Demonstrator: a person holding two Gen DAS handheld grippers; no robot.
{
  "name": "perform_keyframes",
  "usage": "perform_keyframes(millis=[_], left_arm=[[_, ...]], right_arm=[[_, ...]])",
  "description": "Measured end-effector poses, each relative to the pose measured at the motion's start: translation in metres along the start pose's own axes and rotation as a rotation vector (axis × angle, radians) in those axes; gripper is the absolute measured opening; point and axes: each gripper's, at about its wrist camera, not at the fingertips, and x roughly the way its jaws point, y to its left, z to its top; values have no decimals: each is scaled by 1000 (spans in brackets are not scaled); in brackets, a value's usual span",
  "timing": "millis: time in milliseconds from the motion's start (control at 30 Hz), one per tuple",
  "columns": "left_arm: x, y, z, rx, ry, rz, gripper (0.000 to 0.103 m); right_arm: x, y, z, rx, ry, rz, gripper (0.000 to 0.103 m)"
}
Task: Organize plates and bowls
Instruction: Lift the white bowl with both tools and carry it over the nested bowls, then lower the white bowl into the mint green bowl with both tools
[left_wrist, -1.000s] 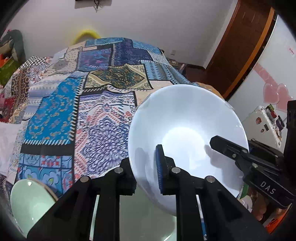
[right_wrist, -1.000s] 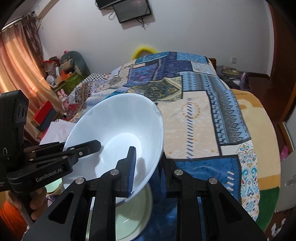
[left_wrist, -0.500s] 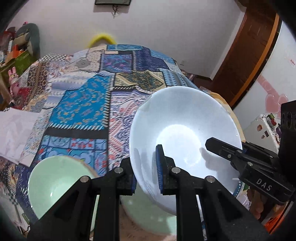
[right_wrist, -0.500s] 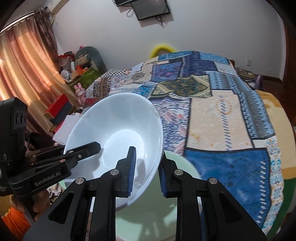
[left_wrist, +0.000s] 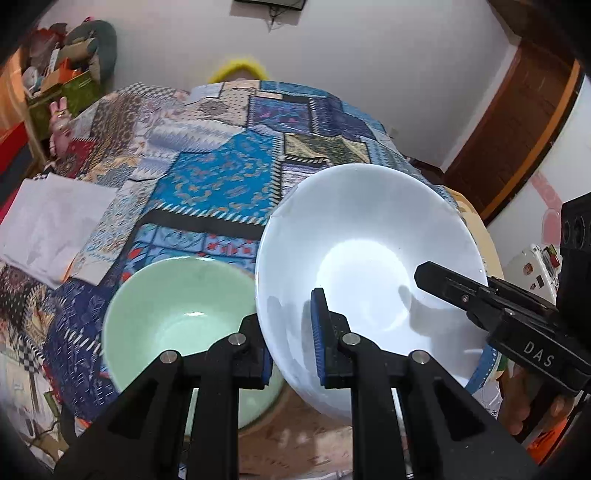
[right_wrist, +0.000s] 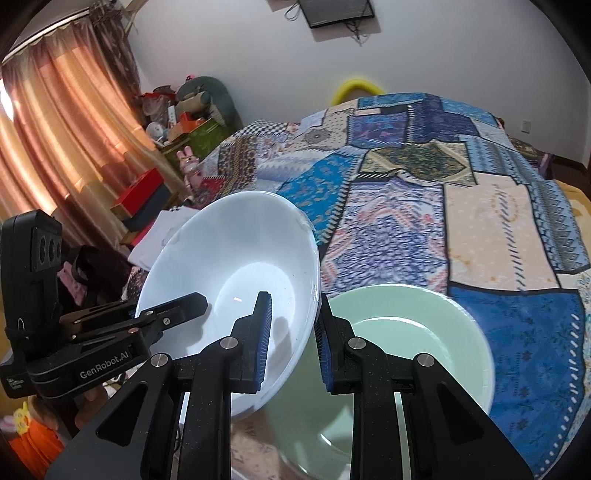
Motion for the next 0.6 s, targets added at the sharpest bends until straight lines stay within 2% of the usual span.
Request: perform_keyframes(millis=[600], left_arm=[[-21, 70, -23, -83, -7, 74, 17]], right_arm=[[44, 47, -10, -42, 67, 58, 21]])
